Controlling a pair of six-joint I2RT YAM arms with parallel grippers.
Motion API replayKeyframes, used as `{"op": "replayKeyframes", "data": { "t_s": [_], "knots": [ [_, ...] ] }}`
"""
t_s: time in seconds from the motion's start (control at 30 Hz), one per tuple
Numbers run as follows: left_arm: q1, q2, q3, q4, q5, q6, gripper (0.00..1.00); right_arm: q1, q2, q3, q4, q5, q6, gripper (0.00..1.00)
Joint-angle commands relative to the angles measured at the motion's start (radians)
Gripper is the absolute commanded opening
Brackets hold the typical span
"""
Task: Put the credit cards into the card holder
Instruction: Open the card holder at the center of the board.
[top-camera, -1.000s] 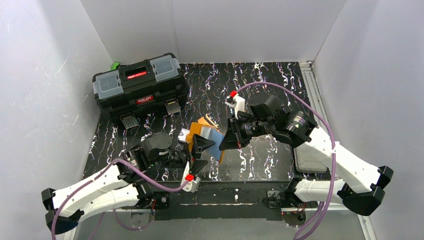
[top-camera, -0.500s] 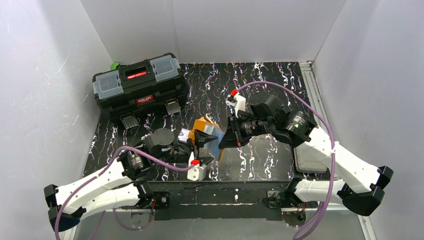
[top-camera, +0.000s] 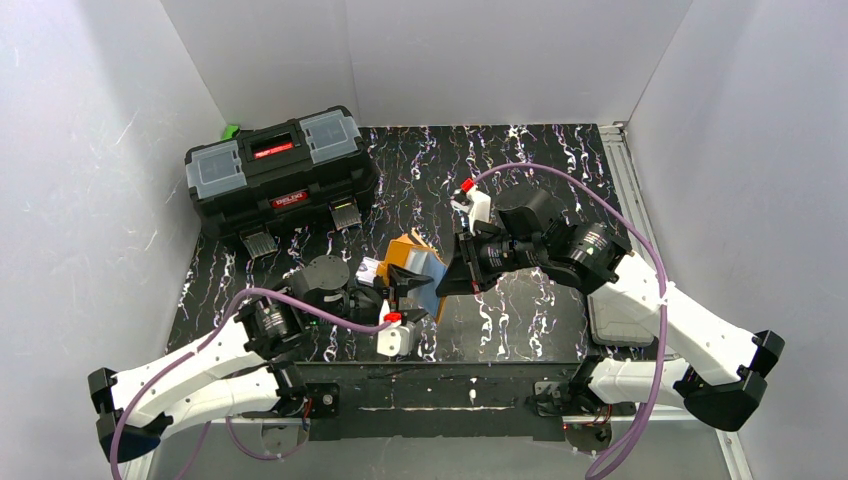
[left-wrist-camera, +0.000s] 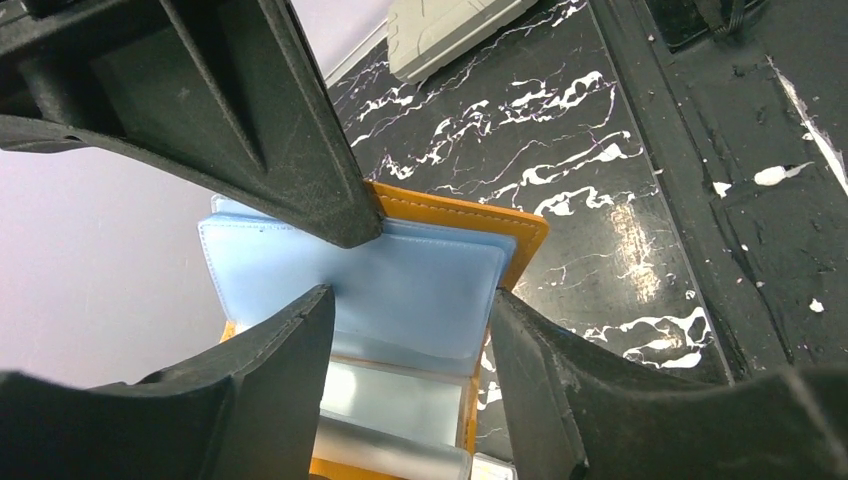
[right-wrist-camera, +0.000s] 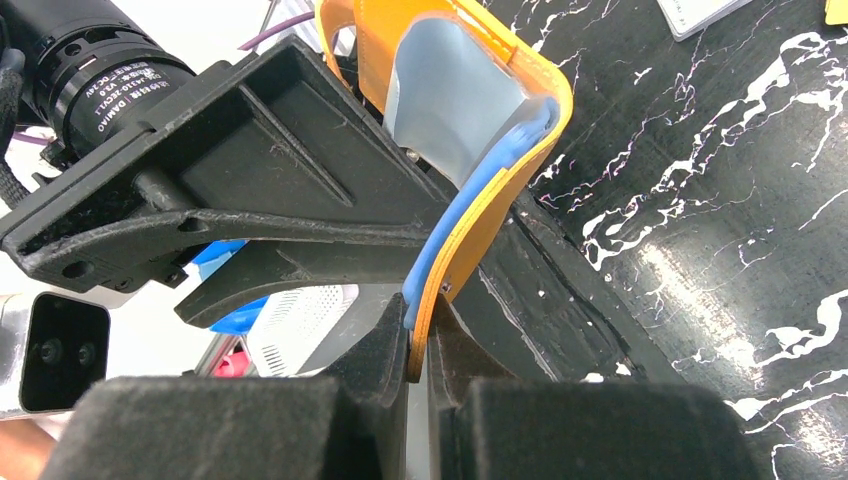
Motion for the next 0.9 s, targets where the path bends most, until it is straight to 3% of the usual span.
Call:
{"op": "replayKeyframes", "data": {
  "t_s": [0.0, 0.2, 0.87],
  "knots": [
    [-0.005, -0.011, 0.053, 0.009, 0.011, -0.002, 0.53, 0.007, -0.012, -0.009, 0.044, -0.033, -0.015, 0.01],
    [-0.005, -0.018, 0.064, -0.024, 0.02, 0.013, 0.41, 0.007, -0.019, -0.01, 0.02, -0.023, -0.032, 0.01],
    [-0.005, -0.032, 0.087, -0.104, 0.03, 0.04, 0.39, 0.008, -0.028, -0.025, 0.009, 0.001, -0.054, 0.01]
  ]
}}
